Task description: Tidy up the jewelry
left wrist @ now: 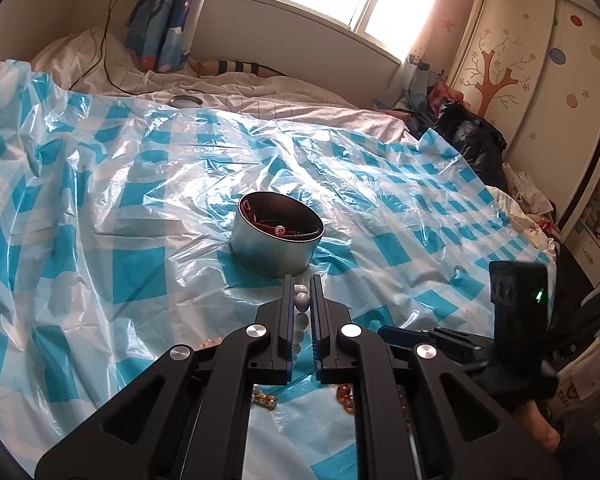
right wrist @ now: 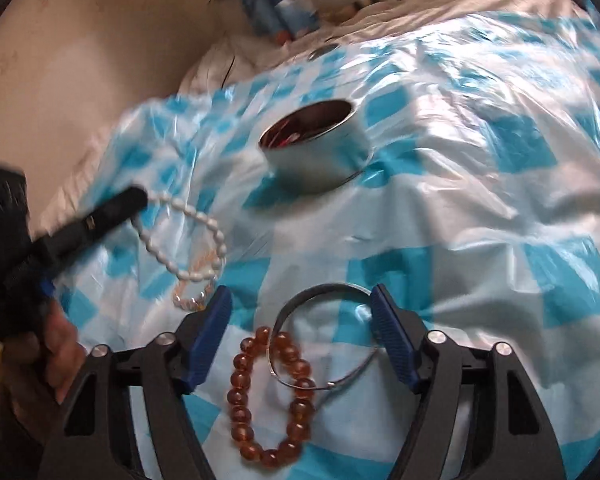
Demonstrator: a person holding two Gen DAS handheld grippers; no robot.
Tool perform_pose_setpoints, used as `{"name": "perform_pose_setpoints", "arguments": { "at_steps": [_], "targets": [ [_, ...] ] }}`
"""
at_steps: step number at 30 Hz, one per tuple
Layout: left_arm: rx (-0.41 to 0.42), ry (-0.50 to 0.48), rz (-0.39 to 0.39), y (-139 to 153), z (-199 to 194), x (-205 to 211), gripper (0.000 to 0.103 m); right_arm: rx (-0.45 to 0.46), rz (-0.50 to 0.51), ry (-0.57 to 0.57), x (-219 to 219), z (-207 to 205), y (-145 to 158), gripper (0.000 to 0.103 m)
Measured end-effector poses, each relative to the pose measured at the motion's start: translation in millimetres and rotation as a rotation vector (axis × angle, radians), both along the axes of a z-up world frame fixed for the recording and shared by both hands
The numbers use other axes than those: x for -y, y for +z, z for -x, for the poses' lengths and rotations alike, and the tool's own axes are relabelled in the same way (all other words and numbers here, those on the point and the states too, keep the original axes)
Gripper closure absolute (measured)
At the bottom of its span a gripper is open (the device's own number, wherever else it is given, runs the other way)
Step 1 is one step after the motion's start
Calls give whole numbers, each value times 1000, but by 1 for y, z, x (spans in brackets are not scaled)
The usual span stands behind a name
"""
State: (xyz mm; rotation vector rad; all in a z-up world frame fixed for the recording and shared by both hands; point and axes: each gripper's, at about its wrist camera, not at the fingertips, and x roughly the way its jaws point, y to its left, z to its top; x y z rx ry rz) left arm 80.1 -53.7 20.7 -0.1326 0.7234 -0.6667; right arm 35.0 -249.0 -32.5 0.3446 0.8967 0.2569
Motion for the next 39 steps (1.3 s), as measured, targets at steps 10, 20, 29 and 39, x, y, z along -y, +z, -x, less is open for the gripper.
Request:
{"name": "perform_pose_setpoints", "arguments": {
  "at_steps": [10, 20, 29, 39],
  "targets": [
    [-2, -1, 6, -1, 0, 1, 97, 15, 228, -44, -13, 8, 1, 14],
    [-2, 3, 12, -2, 2, 4, 97, -5, 90, -56, 4, 8, 0, 44],
    [-12, -20, 88, 5, -2, 3, 97, 125, -430, -84, 52, 6, 20, 44],
    [-33, -61, 139, 13, -33, 23, 97, 140, -605, -58, 72, -37, 29, 44]
  ]
}}
